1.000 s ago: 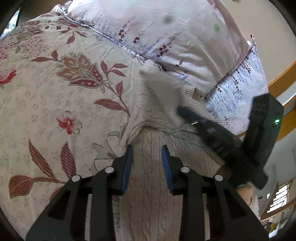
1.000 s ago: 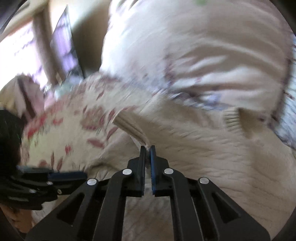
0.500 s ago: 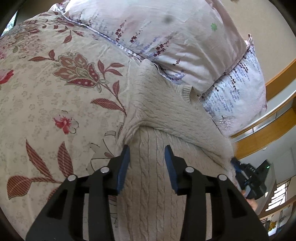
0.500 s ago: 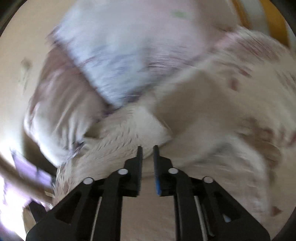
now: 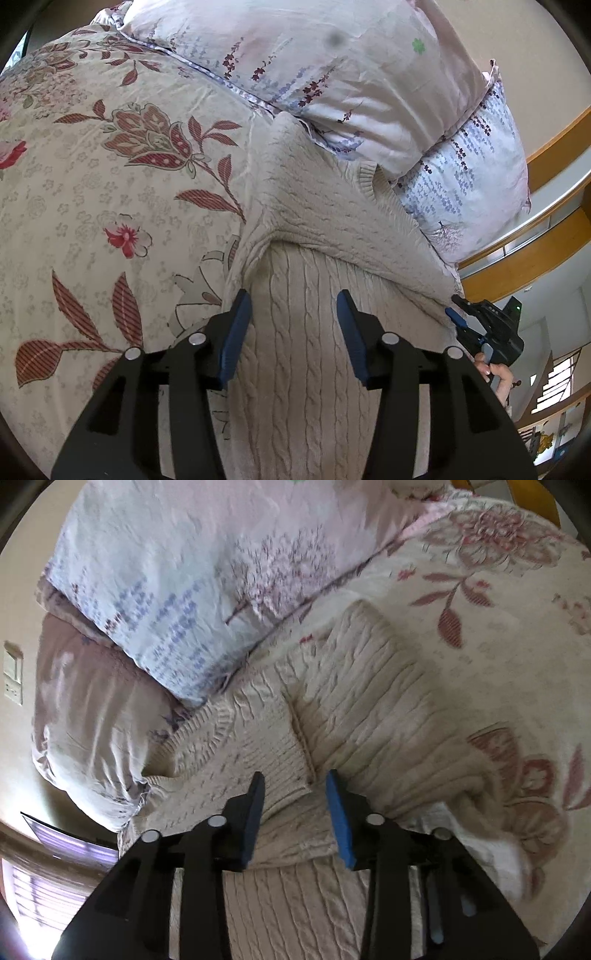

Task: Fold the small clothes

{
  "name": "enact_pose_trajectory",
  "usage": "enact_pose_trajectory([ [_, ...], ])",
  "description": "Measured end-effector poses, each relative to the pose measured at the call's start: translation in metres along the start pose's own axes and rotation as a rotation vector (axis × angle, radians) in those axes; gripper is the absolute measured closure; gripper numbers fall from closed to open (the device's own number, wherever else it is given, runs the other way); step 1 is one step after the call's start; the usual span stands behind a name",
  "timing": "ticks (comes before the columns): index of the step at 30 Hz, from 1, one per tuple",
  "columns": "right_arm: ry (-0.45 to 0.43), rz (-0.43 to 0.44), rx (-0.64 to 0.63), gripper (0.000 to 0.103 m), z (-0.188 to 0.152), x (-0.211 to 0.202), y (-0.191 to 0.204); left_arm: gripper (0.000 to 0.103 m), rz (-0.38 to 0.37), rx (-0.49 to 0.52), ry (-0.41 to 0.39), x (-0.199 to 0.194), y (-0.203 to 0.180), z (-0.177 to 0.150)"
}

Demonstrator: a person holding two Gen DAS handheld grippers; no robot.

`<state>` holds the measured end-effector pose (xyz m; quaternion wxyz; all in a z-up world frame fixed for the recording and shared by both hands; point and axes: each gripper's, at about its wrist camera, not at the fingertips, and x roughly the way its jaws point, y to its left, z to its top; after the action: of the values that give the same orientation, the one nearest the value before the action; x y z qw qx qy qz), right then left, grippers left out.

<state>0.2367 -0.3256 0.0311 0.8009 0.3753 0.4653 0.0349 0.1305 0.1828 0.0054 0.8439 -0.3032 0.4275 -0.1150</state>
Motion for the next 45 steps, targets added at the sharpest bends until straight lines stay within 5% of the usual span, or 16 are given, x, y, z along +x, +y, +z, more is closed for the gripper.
enact_pose_trajectory([
  [3,0.004,0.000,-0.021,0.095,0.001,0.008,0.002,0.054,-0.002,0.002,0.001,0.000,0.000,0.000],
  [10,-0.155,0.075,-0.089,0.096,-0.013,-0.036,0.023,0.054,-0.015,0.005,-0.001,0.000,0.002,-0.001],
  [15,-0.121,-0.046,-0.106,0.096,-0.028,-0.025,0.011,0.054,-0.010,0.017,-0.002,0.000,0.000,-0.002],
  [19,-0.083,-0.065,-0.133,0.091,-0.027,-0.024,0.010,0.049,-0.027,0.052,-0.006,-0.012,-0.006,-0.010],
  [21,-0.100,-0.041,-0.174,0.080,-0.029,-0.040,0.015,0.047,-0.052,0.068,-0.012,-0.023,-0.005,-0.018],
  [23,-0.118,-0.023,-0.218,0.055,-0.035,-0.058,0.017,0.046,-0.058,0.080,-0.019,-0.035,-0.001,-0.026],
  [24,-0.120,-0.015,-0.236,0.053,-0.038,-0.066,0.017,0.045,-0.054,0.082,-0.020,-0.039,0.003,-0.029],
  [42,0.005,0.021,-0.189,0.054,-0.102,-0.139,-0.080,0.048,-0.141,0.047,0.027,-0.067,0.020,-0.097],
  [45,0.051,0.066,-0.168,0.064,-0.113,-0.139,-0.091,0.055,-0.145,0.060,0.043,-0.067,0.016,-0.107],
])
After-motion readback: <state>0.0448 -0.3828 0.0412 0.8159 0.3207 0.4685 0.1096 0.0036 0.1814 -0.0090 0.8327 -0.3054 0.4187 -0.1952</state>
